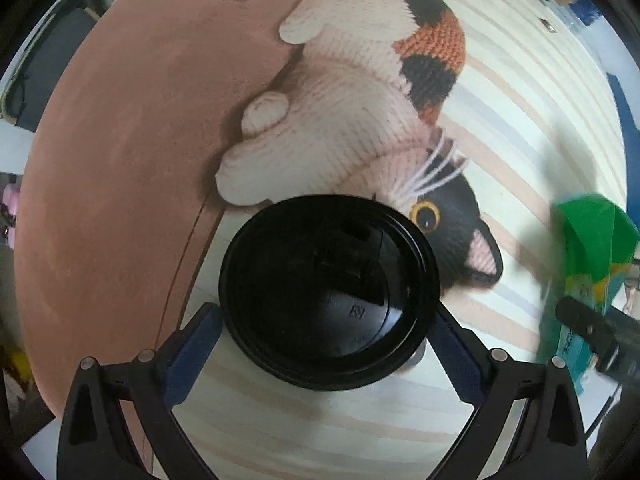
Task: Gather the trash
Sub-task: 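Grasp the black round lid with the left tool while the right tool grasps the green-blue bag, then lift the black lid and green-blue bag and carry them toward the trash bin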
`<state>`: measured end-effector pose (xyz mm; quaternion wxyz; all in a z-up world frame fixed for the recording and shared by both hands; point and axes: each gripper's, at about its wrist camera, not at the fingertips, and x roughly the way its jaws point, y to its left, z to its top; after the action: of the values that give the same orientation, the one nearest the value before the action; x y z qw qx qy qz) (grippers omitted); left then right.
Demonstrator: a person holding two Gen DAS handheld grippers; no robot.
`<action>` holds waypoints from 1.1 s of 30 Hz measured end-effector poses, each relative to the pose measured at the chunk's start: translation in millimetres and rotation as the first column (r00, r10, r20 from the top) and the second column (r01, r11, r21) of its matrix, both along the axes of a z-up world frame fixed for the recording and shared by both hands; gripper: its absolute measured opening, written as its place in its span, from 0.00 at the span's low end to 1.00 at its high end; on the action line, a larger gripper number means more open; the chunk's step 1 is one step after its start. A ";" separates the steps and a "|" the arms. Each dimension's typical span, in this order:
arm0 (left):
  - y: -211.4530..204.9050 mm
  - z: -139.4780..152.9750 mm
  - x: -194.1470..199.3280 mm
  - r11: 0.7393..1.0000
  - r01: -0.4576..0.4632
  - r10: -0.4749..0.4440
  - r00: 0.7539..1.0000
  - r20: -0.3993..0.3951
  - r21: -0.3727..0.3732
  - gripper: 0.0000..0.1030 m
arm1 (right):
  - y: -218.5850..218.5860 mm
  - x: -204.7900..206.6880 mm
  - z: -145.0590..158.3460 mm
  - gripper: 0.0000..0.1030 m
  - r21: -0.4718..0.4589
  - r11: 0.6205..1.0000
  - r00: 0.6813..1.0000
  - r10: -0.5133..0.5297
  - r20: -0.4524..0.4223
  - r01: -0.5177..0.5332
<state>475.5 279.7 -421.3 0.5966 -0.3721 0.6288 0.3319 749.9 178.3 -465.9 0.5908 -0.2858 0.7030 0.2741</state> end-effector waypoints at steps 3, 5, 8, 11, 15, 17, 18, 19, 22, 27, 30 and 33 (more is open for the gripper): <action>4.7 2.4 -4.2 1.000 -0.025 0.025 1.000 0.016 0.014 0.97 | 1.5 0.5 -2.9 0.98 -0.002 0.999 0.999 0.033 0.020 -0.033; 2.6 5.6 -5.7 0.999 -0.018 0.018 1.000 0.012 0.041 0.91 | 1.3 3.0 -6.2 0.98 -0.005 0.999 0.999 0.032 0.032 -0.032; -6.7 12.5 -10.7 0.997 0.010 -0.012 1.000 0.022 0.076 0.83 | -1.4 0.5 -7.9 0.96 0.007 1.000 0.998 0.015 0.053 -0.015; -7.5 19.1 -16.1 0.995 0.022 -0.024 1.000 0.019 0.100 0.83 | -8.3 -16.2 -0.1 0.89 0.024 1.000 0.997 0.000 0.079 -0.002; -13.7 34.3 -17.2 0.986 0.050 -0.053 0.998 0.017 0.160 0.83 | -13.7 -26.1 6.2 0.83 0.042 0.999 0.994 0.001 0.108 -0.005; -18.0 43.2 -19.8 0.979 0.070 -0.074 0.997 0.016 0.192 0.83 | -18.2 -31.9 9.7 0.81 0.056 0.998 0.993 -0.010 0.114 0.004; -19.9 48.0 -20.2 0.975 0.078 -0.083 0.996 0.016 0.208 0.83 | -21.2 -35.1 10.8 0.81 0.061 0.998 0.993 -0.018 0.117 0.011; -22.9 54.6 -22.9 0.969 0.089 -0.095 0.995 0.017 0.232 0.83 | -24.1 -38.9 14.3 0.80 0.068 0.997 0.992 -0.030 0.121 0.022; -32.4 71.6 -27.6 0.953 0.112 -0.122 0.992 0.018 0.282 0.83 | -42.7 -47.6 25.0 0.80 0.102 0.992 0.987 -0.093 0.130 0.080; -51.3 92.7 -18.3 0.925 0.147 -0.169 0.985 0.033 0.351 0.83 | -73.8 -70.4 50.0 0.79 0.168 0.974 0.972 -0.180 0.151 0.155; -68.7 113.8 -29.1 0.915 0.154 -0.190 0.980 0.060 0.373 0.83 | -88.5 -92.3 71.4 0.79 0.203 0.961 0.961 -0.221 0.168 0.186; -68.1 123.8 -49.6 0.906 0.164 -0.214 0.973 0.090 0.391 0.83 | -106.3 -113.7 98.5 0.78 0.244 0.947 0.949 -0.258 0.182 0.211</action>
<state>425.9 211.6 -297.5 0.7267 -0.2072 0.5450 0.3632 636.2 72.1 -367.3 0.7189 -0.1596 0.6302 0.2463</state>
